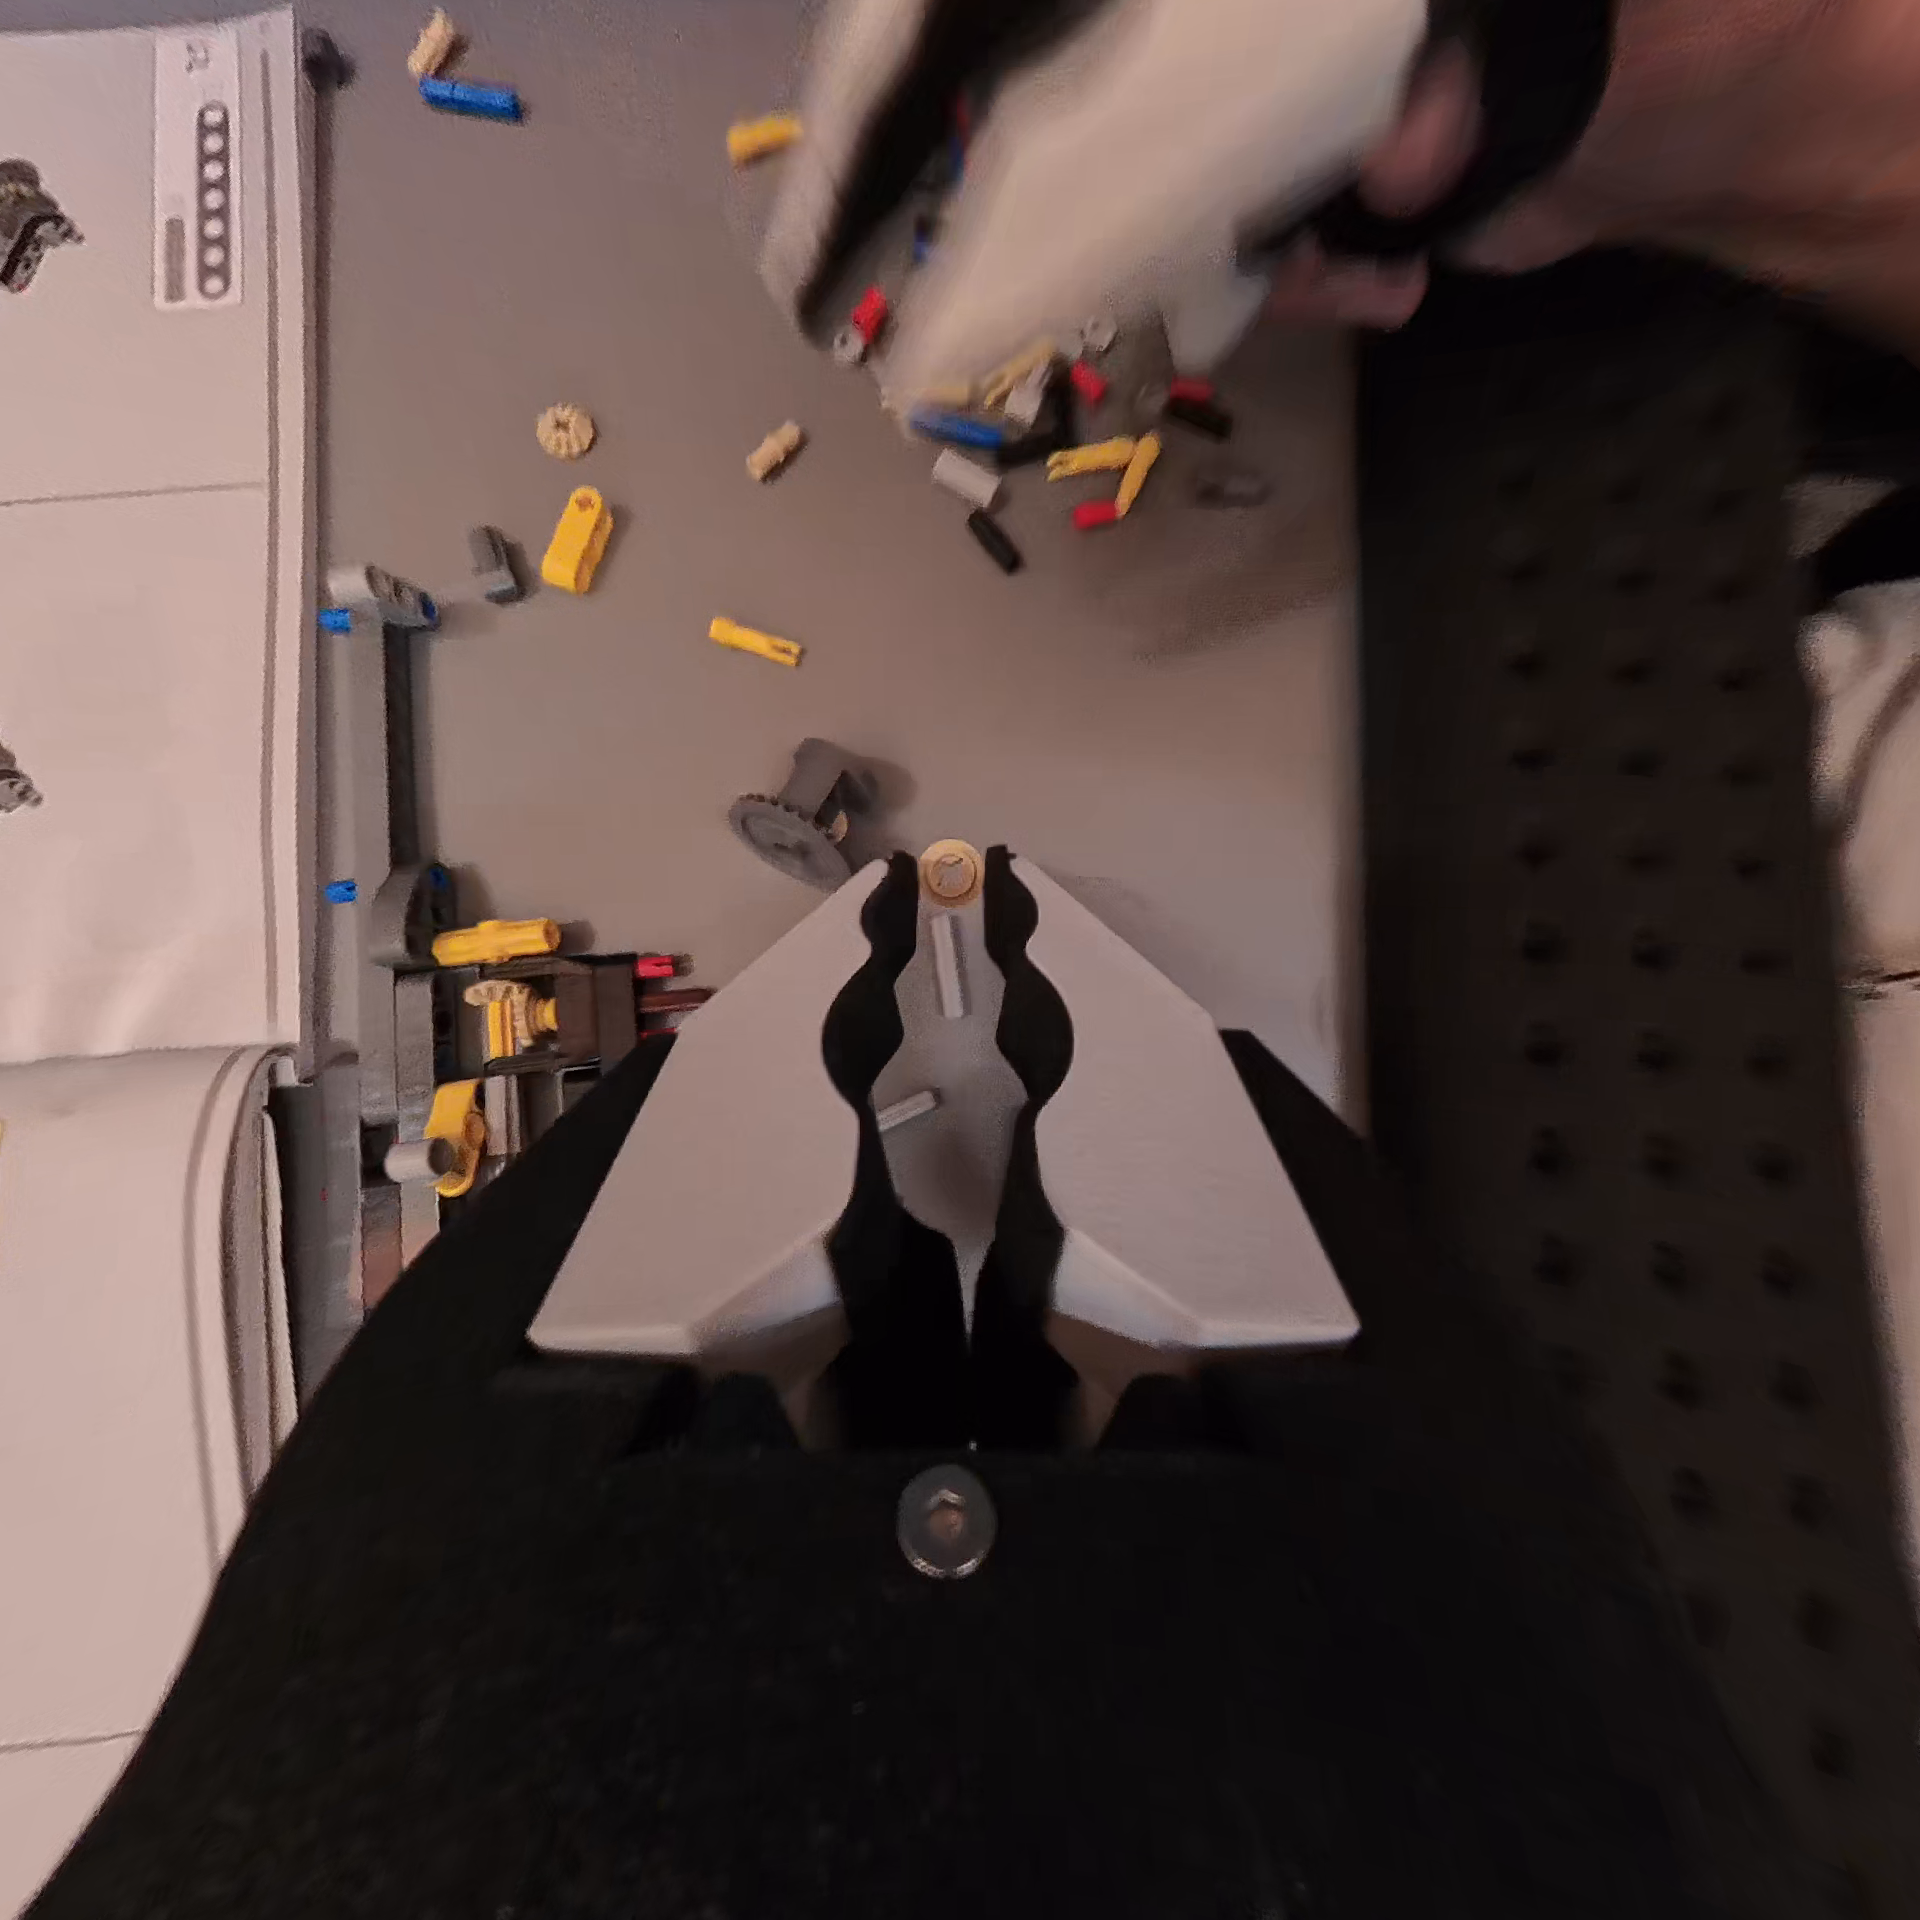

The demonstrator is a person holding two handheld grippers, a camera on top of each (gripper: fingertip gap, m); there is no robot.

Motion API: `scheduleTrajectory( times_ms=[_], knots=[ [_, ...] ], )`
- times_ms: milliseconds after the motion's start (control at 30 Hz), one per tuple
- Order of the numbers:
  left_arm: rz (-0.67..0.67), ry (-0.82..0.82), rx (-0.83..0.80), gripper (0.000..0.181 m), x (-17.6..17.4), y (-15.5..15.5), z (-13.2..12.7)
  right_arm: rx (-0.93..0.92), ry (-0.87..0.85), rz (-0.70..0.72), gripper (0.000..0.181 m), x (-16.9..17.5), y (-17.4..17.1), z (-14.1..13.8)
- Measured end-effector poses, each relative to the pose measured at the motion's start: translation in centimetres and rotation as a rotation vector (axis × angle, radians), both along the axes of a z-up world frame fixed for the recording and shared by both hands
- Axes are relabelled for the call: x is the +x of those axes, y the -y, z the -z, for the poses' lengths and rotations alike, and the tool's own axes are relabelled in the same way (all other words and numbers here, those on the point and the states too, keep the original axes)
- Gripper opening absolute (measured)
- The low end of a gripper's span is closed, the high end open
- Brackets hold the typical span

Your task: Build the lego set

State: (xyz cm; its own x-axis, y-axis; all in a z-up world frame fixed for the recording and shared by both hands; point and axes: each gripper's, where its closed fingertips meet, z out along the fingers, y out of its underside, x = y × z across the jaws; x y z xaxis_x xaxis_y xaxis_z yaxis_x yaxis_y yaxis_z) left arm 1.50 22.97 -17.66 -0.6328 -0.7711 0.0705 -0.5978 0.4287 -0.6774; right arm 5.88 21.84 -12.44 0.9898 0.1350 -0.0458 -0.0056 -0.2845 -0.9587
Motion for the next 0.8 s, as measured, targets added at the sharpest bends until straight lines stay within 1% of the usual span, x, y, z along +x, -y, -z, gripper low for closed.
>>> scheduleTrajectory(
  times_ms=[67, 133, 167, 300, 467, 567, 667, 800],
  knots=[
    [0.033, -0.041, -0.100, 0.012, -0.3, 0.3, -1.8, -0.057, 0.102, -0.094, 0.016, -2.6, 0.5, 1.2],
    [0.102, -0.124, -0.195, 0.012, -1.1, 1.1, -3.1, -0.096, 0.227, -0.095, 0.017, -4.0, 0.6, 2.0],
    [0.139, -0.165, -0.217, 0.012, -1.5, 1.4, -3.5, -0.101, 0.278, -0.095, 0.018, -4.7, 0.5, 2.1],
    [0.292, -0.309, -0.207, 0.011, -2.9, 1.8, -3.7, -0.094, 0.379, -0.114, 0.018, -7.0, 0.4, 1.2],
    [0.436, -0.408, -0.245, 0.011, -4.5, 2.9, -4.7, -0.056, 0.445, -0.134, 0.017, -8.4, 0.9, -0.2],
    [0.458, -0.433, -0.272, 0.011, -4.8, 3.5, -5.1, -0.030, 0.500, -0.146, 0.008, -9.0, 1.5, -0.6],
    [0.458, -0.445, -0.301, 0.011, -5.0, 3.8, -5.5, -0.006, 0.563, -0.120, 0.005, -9.1, 1.8, -0.7],
    [0.459, -0.465, -0.302, 0.011, -5.5, 3.8, -5.3, 0.012, 0.629, -0.106, 0.005, -9.5, 1.7, -0.5]
  ],
)
